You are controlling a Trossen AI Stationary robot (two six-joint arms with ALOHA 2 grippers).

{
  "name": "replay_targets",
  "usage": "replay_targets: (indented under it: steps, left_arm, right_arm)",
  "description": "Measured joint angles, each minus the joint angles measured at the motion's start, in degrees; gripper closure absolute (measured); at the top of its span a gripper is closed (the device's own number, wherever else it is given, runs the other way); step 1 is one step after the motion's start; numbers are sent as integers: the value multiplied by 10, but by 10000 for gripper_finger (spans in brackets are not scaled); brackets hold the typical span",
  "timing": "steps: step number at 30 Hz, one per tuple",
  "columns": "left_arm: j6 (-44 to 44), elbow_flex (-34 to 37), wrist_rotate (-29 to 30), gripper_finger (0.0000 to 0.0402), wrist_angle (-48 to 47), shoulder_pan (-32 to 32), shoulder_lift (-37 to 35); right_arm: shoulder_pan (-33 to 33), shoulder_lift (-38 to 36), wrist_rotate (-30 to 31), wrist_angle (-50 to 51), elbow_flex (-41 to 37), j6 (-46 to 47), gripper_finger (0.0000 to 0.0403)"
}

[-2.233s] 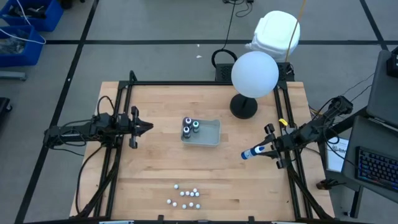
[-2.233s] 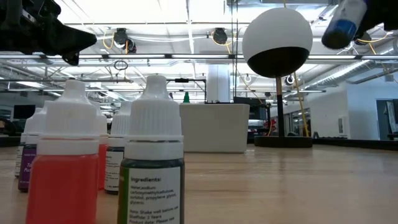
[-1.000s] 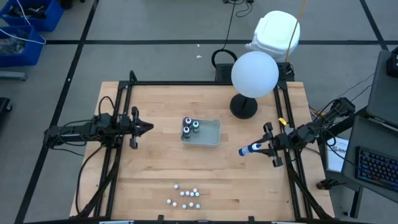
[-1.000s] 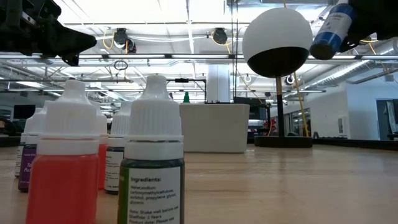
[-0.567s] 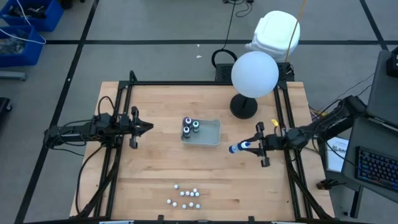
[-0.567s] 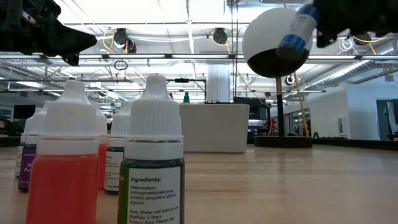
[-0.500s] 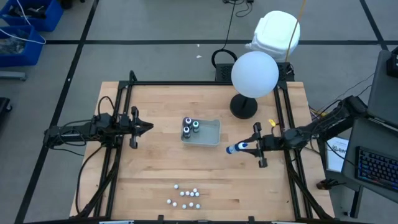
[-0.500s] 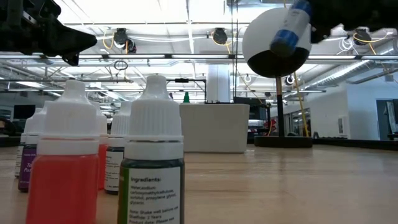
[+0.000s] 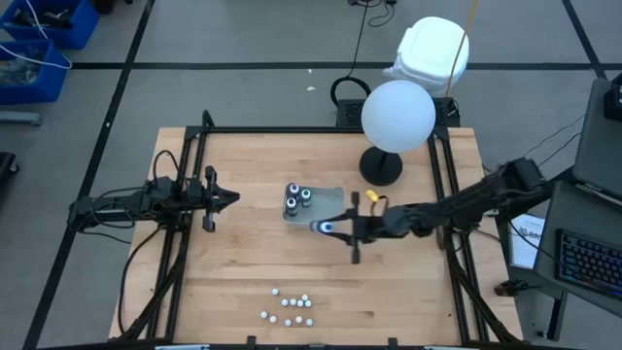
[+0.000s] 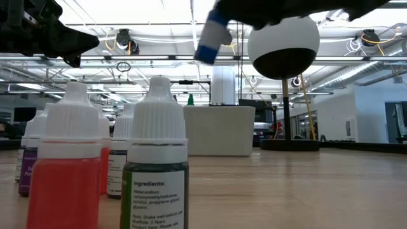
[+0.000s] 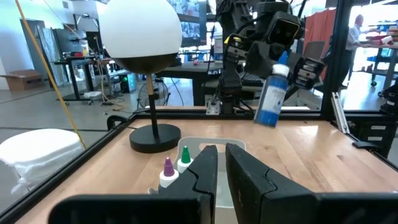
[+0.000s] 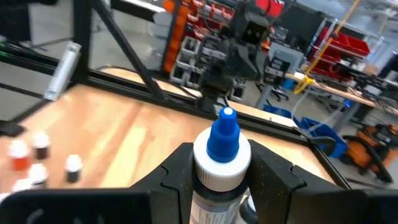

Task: Pick & Place food coloring
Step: Put the large blue food coloring bottle into the gray bin

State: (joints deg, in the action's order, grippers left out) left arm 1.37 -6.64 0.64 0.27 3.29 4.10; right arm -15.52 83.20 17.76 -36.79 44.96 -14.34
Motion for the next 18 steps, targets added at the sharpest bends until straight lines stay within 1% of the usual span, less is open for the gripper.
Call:
replay_targets:
  steps: [3, 7, 13, 18]
  left_arm:
    - [0, 0, 0, 360, 0, 0, 0]
    - [0, 0, 0, 360, 0, 0, 0]
    - [-1, 0, 0, 360, 0, 0, 0]
    - [-2, 0, 0, 360, 0, 0, 0]
  right_arm:
    - [20, 43, 2, -20, 25, 5, 293]
    - [46, 81, 1, -29, 47, 47, 291]
    - [71, 114, 1, -29, 51, 76, 293]
    - [86, 136, 4, -35, 51, 77, 292]
